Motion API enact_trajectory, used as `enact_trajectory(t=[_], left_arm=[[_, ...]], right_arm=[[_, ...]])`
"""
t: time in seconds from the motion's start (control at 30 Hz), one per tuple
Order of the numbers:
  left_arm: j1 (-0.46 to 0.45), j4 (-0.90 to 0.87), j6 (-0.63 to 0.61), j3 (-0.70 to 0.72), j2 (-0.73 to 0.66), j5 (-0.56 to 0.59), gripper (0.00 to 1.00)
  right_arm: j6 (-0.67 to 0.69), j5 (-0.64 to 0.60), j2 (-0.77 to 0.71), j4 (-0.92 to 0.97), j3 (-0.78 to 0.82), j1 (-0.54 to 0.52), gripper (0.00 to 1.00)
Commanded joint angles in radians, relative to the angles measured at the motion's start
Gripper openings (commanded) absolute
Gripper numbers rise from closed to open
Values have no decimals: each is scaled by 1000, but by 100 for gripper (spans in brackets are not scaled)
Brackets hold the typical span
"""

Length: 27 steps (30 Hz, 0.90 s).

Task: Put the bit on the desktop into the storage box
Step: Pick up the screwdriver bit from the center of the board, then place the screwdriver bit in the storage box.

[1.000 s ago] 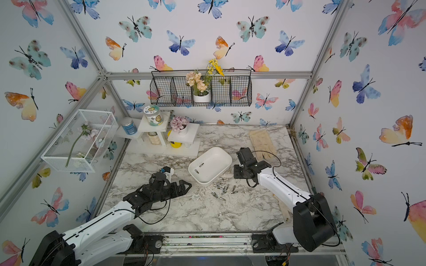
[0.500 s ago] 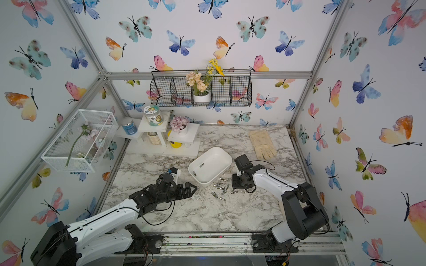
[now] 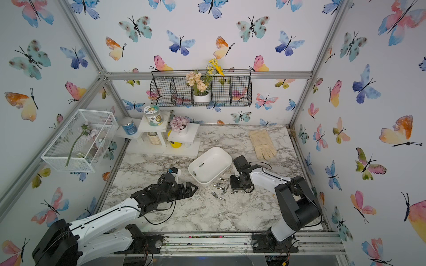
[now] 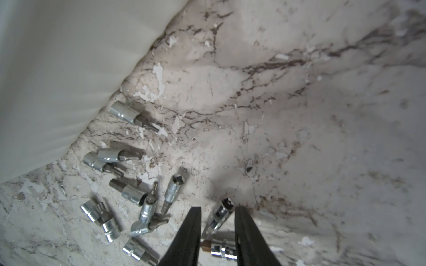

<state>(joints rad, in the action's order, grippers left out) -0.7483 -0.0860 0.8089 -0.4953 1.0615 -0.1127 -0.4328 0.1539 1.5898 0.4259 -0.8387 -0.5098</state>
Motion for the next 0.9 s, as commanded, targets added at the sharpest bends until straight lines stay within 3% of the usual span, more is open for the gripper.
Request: enact_trajectory(t=[0.0, 0.87], left_arm=[[-4, -4, -6, -14, 3, 29, 99], [-18, -58, -30, -49, 24, 65, 99]], right_arm=[[10, 16, 16, -4, 9, 1, 29], [26, -20, 31, 7, 3, -4, 18]])
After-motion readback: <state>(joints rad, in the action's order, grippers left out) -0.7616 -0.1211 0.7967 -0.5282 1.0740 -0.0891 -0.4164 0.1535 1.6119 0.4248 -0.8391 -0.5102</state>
